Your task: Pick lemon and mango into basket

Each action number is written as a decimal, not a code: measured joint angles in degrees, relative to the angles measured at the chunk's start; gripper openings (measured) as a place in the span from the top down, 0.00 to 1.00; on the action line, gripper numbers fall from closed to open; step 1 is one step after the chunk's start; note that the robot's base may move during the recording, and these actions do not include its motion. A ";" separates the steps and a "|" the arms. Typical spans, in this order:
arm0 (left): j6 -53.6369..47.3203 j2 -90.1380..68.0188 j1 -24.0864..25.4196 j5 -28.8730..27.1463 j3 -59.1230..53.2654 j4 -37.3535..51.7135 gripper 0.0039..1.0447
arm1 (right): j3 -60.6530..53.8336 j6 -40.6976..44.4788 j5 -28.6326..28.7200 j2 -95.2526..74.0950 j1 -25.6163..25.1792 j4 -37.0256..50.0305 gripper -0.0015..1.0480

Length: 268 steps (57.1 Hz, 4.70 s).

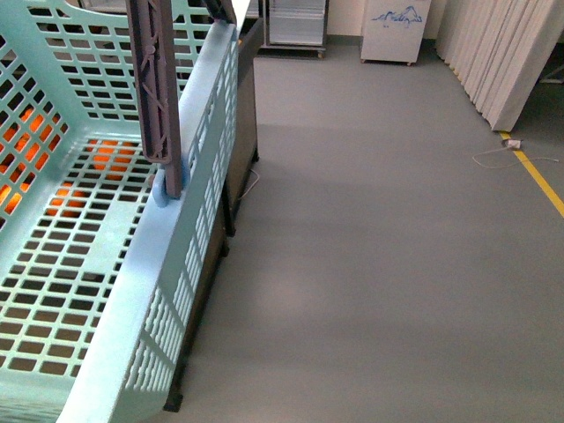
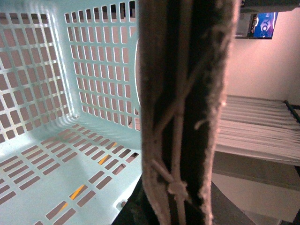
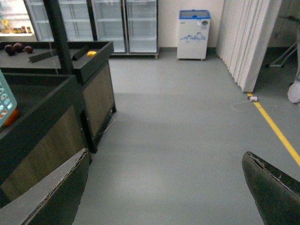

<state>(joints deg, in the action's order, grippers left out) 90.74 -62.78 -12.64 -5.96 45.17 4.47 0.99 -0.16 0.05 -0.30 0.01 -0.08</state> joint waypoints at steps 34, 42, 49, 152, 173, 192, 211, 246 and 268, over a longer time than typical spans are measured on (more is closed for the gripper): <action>-0.04 -0.04 0.02 -0.02 0.00 0.00 0.94 | 0.00 0.02 -0.22 0.07 0.02 0.00 0.08; -0.02 -0.11 0.00 0.00 0.00 0.00 0.94 | 0.00 0.00 -0.17 0.09 0.02 -0.02 0.08; -0.02 -0.11 0.00 0.02 0.00 0.00 0.94 | 0.00 0.00 -0.09 0.09 0.02 0.02 0.08; -0.02 -0.20 0.02 0.15 0.00 0.00 0.94 | 0.00 0.02 -0.07 0.09 0.02 0.00 0.08; -0.02 -0.20 0.02 0.15 0.00 0.00 0.94 | 0.00 0.00 -0.13 0.07 0.02 0.04 0.08; -0.35 -0.13 0.07 -0.09 0.00 0.00 0.94 | 0.00 0.02 0.04 0.07 0.02 0.00 0.08; -1.05 -0.20 0.52 -0.24 0.00 0.00 0.94 | -0.02 0.02 0.15 0.09 -0.07 0.00 0.08; -48.35 -50.51 -15.65 19.04 49.00 -16.15 0.95 | -0.02 0.02 0.11 0.09 -0.04 0.00 0.08; -41.38 -49.96 -20.79 20.33 50.42 -13.22 0.95 | -0.02 0.02 -0.04 0.09 -0.04 0.00 0.08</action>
<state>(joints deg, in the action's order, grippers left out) 49.36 -112.75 -33.43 14.37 95.59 -8.75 0.97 -0.14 0.01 -0.21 -0.03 -0.08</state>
